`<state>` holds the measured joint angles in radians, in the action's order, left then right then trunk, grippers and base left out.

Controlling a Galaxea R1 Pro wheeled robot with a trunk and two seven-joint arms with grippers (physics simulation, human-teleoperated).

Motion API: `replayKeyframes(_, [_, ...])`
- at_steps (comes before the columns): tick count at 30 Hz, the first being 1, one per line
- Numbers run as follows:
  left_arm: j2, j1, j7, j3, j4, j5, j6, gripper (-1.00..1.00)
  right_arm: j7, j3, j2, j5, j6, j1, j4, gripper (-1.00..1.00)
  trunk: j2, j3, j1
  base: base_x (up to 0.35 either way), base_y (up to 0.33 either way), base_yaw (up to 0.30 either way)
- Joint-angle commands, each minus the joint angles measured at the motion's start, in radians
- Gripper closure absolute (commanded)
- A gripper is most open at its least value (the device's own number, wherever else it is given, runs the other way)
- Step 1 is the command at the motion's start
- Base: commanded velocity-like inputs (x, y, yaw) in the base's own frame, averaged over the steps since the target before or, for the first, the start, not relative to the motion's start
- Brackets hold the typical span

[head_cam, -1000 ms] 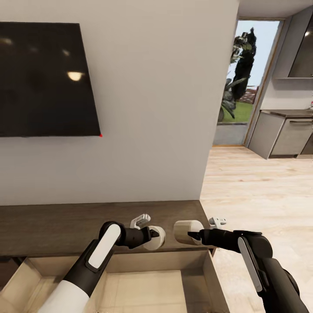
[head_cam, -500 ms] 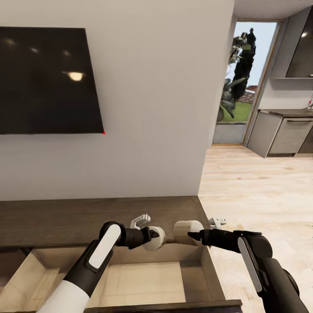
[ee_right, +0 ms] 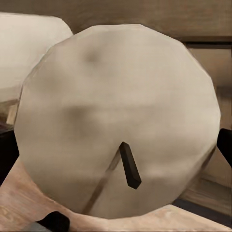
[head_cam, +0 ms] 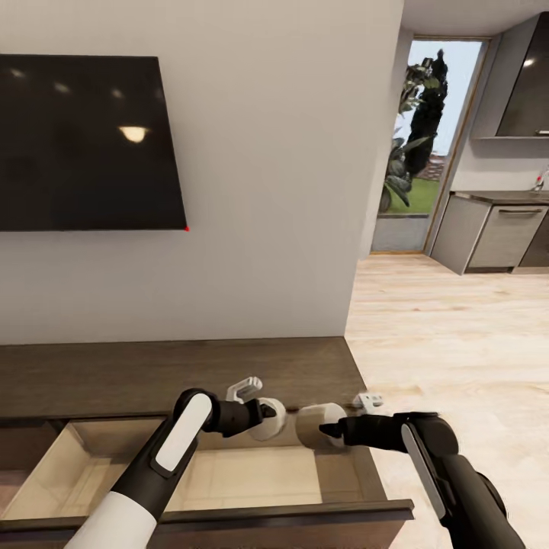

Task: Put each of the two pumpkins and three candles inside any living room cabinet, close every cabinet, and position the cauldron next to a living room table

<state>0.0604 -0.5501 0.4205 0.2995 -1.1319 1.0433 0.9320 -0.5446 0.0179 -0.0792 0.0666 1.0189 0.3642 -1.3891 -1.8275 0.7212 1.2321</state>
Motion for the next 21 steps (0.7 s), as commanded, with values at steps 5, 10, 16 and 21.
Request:
replayKeyframes(5, [0.002, -0.001, 0.188, -0.007, 0.002, 0.016, -0.007, 1.00, 0.010, 0.030, -0.001, 0.008, 0.004, 0.001, 0.054, 1.00, -0.001, 0.001, 0.000, -0.003, 0.000, 0.000])
replayKeyframes(10, [-0.001, -0.002, 0.236, -0.018, 0.045, 0.013, -0.021, 1.00, 0.012, 0.032, -0.001, 0.007, 0.002, 0.001, 0.065, 1.00, -0.001, 0.001, 0.000, 0.000, 0.000, 0.000])
replayKeyframes(16, [-0.001, -0.002, 0.242, -0.035, 0.100, -0.038, -0.059, 1.00, 0.139, 0.034, 0.002, 0.007, 0.002, 0.001, 0.090, 1.00, -0.001, 0.001, 0.000, 0.000, 0.000, 0.000])
replayKeyframes(21, [0.003, -0.005, 0.239, -0.031, 0.187, -0.076, -0.146, 1.00, 0.187, 0.066, 0.015, 0.004, -0.002, 0.001, 0.109, 1.00, -0.001, 0.001, 0.000, 0.000, 0.000, 0.000])
